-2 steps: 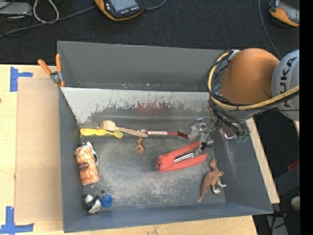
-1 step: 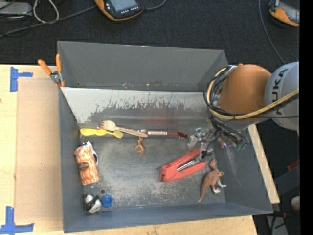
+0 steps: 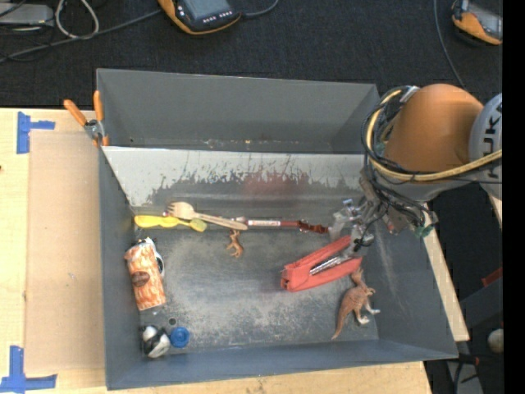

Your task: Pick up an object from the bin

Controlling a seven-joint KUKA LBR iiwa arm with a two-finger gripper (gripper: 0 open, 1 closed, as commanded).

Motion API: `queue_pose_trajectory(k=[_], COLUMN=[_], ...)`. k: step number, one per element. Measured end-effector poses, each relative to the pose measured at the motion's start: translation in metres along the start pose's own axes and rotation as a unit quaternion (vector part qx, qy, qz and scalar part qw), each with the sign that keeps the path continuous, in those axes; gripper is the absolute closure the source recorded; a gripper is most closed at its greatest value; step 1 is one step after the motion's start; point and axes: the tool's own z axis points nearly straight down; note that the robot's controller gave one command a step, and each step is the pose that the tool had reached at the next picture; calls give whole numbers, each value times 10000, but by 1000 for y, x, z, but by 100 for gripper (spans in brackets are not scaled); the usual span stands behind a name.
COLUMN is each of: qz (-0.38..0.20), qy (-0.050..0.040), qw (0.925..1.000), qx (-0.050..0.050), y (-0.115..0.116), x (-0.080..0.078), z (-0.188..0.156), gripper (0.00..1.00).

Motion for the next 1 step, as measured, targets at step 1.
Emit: queue_pose_trajectory(k=[1], qz=[-1506], qy=[-12], qw=[9886], qx=[16], y=[-23], x=[67], z=[-100], gripper=[100])
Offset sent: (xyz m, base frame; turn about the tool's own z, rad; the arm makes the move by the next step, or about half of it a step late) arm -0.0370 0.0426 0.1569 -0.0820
